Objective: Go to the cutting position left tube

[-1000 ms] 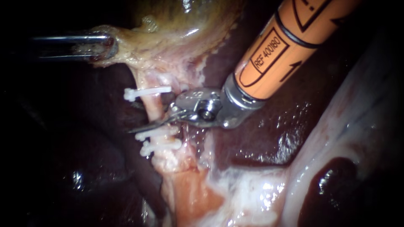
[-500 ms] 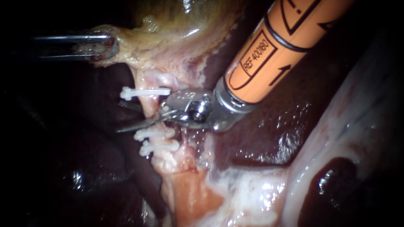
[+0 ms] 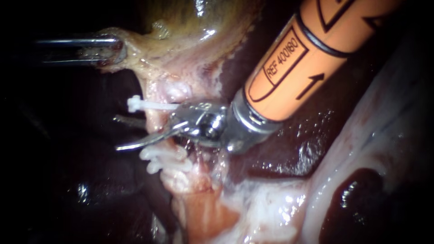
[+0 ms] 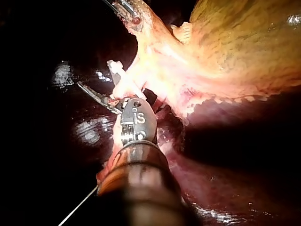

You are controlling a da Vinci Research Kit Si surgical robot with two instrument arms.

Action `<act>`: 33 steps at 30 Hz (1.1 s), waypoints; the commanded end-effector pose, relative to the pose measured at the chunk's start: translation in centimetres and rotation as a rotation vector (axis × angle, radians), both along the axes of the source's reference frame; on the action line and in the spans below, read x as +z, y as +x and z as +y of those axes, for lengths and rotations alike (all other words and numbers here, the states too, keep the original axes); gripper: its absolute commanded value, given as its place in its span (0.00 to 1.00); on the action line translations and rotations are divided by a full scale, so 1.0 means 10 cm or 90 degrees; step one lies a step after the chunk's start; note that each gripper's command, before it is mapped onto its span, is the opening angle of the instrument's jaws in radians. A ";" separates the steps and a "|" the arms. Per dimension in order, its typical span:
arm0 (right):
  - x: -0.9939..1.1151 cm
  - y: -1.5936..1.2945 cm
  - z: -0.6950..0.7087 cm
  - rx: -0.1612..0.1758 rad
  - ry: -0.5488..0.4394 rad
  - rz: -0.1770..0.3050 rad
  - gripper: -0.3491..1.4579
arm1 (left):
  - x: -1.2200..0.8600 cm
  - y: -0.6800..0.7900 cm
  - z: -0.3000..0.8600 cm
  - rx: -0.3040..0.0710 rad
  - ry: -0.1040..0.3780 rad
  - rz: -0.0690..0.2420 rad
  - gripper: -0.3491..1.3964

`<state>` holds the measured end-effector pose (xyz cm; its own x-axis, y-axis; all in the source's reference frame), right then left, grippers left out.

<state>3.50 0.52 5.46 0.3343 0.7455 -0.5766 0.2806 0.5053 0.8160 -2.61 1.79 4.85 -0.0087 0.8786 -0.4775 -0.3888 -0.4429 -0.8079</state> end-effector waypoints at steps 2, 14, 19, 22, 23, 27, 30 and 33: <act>-0.007 0.001 -0.002 -0.010 0.006 0.010 0.99 | 0.000 0.001 0.000 0.001 0.000 -0.001 0.00; -0.021 -0.002 0.000 -0.003 0.026 0.025 0.99 | 0.000 0.001 0.000 0.001 0.000 -0.001 0.00; -0.020 -0.003 0.001 0.004 0.028 0.020 0.89 | 0.000 0.001 0.000 0.001 0.000 -0.001 0.00; -0.016 -0.013 0.001 -0.006 0.039 0.020 0.08 | 0.000 0.001 0.000 0.001 0.000 -0.001 0.00; -0.012 -0.014 0.002 -0.006 0.039 0.020 0.00 | 0.000 0.001 0.000 0.001 0.000 -0.001 0.00; 0.001 -0.016 0.007 -0.001 0.037 0.017 0.00 | 0.000 0.000 0.000 0.001 0.000 -0.001 0.00; 0.004 -0.017 0.009 -0.001 0.037 0.017 0.00 | 0.000 0.001 0.000 0.001 0.000 -0.001 0.00; 0.003 -0.016 0.009 -0.001 0.037 0.017 0.00 | 0.000 0.001 0.000 0.001 0.000 -0.001 0.00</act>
